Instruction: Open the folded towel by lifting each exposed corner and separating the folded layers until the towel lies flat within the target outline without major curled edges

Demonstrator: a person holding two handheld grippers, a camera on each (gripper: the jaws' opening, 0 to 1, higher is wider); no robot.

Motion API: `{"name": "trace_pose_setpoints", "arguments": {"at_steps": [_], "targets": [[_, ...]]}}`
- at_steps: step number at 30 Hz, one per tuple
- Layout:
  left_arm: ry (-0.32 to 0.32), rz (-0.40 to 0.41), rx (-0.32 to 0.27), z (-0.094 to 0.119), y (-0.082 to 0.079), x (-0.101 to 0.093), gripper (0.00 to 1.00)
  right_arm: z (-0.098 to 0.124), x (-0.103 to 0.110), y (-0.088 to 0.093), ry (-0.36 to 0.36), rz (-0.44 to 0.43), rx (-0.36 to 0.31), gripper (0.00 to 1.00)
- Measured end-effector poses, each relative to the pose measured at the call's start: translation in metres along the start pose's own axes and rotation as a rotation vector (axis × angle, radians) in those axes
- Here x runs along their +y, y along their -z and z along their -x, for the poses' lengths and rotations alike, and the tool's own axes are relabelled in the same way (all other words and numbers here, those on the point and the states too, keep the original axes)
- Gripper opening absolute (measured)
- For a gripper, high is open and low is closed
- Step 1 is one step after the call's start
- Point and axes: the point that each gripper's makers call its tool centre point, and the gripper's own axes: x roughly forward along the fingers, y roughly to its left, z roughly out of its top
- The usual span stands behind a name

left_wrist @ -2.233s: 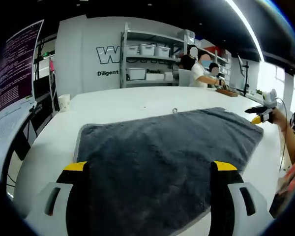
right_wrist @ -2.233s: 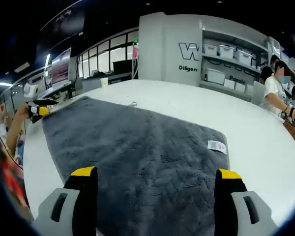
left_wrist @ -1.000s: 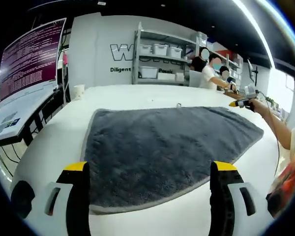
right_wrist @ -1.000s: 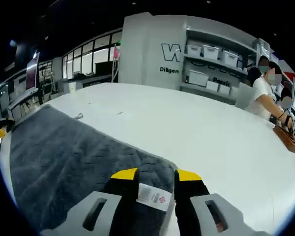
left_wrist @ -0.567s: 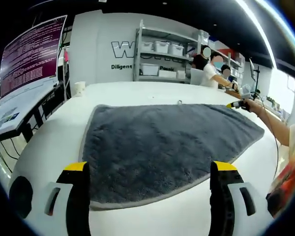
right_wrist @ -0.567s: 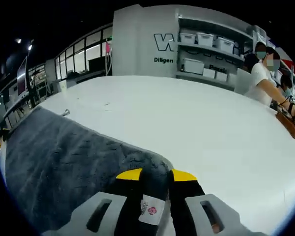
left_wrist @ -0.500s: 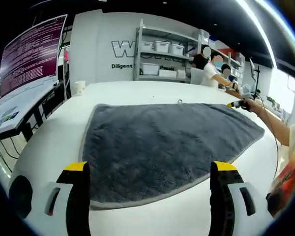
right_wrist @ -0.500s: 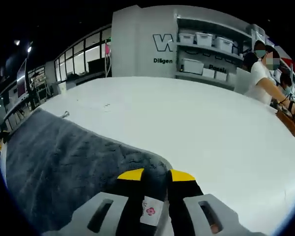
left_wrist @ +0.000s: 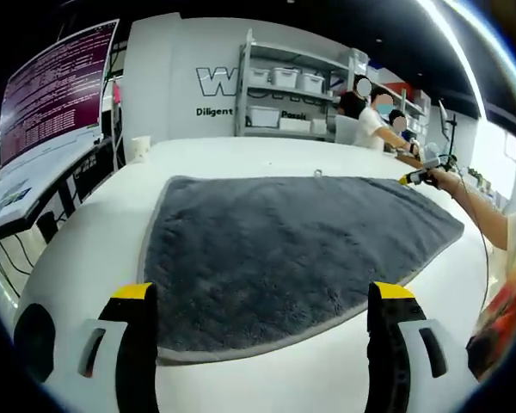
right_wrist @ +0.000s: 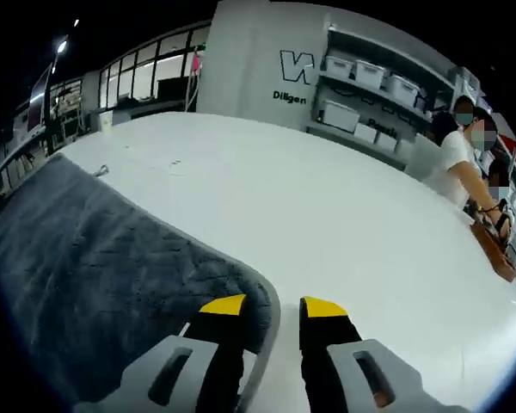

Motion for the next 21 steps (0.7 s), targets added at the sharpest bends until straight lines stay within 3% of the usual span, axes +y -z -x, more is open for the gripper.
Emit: {"name": "trace_pose_setpoints", "arguments": {"at_steps": [14,21], "targets": [[-0.014,0.003,0.007,0.002,0.002,0.008,1.00,-0.007,-0.009,-0.003,0.048,0.040,0.012,0.14],[-0.013,0.004,0.010,0.001,0.002,0.012,1.00,-0.008,-0.007,-0.005,0.061,0.045,0.022,0.18]]}}
